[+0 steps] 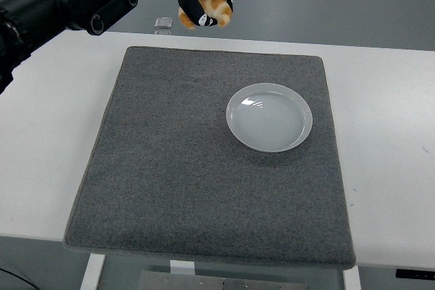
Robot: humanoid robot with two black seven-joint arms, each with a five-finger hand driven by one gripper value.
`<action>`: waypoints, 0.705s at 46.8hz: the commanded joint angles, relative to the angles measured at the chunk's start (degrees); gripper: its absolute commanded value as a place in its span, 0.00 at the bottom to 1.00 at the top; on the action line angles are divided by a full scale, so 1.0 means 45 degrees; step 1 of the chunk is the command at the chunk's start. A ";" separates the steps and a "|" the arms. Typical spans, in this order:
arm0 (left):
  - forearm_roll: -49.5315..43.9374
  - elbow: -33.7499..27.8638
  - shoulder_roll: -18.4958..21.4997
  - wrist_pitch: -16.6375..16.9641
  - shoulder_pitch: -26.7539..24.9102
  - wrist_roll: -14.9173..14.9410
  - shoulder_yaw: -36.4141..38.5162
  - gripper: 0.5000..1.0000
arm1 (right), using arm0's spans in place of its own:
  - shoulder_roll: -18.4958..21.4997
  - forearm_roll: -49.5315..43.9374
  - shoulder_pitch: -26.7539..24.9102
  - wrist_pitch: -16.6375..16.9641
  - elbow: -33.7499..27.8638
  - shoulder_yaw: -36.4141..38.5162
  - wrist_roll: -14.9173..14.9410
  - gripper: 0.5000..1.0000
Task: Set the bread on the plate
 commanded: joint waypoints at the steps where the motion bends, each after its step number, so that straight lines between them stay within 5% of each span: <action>1: -0.0020 -0.0304 0.0033 -0.0183 -0.0489 -0.0357 -0.0015 0.00 | 0.0000 0.0000 0.0001 -0.0005 0.0005 0.0000 0.0009 0.90; 11: 0.0058 -0.1164 -0.0182 -0.0008 -0.1408 -0.1528 0.0024 0.00 | 0.0000 0.0019 0.0001 -0.0005 0.0005 0.0000 0.0009 0.90; 18: 0.0233 -0.1106 -0.1236 0.0071 -0.1428 -0.2446 0.0102 0.00 | 0.0000 0.0020 0.0001 -0.0005 0.0005 0.0000 0.0009 0.90; 33: 0.1151 -0.0989 -0.1921 0.1144 -0.0765 -0.2569 0.0765 0.00 | 0.0000 0.0020 0.0001 0.0015 0.0005 0.0000 -0.0010 0.90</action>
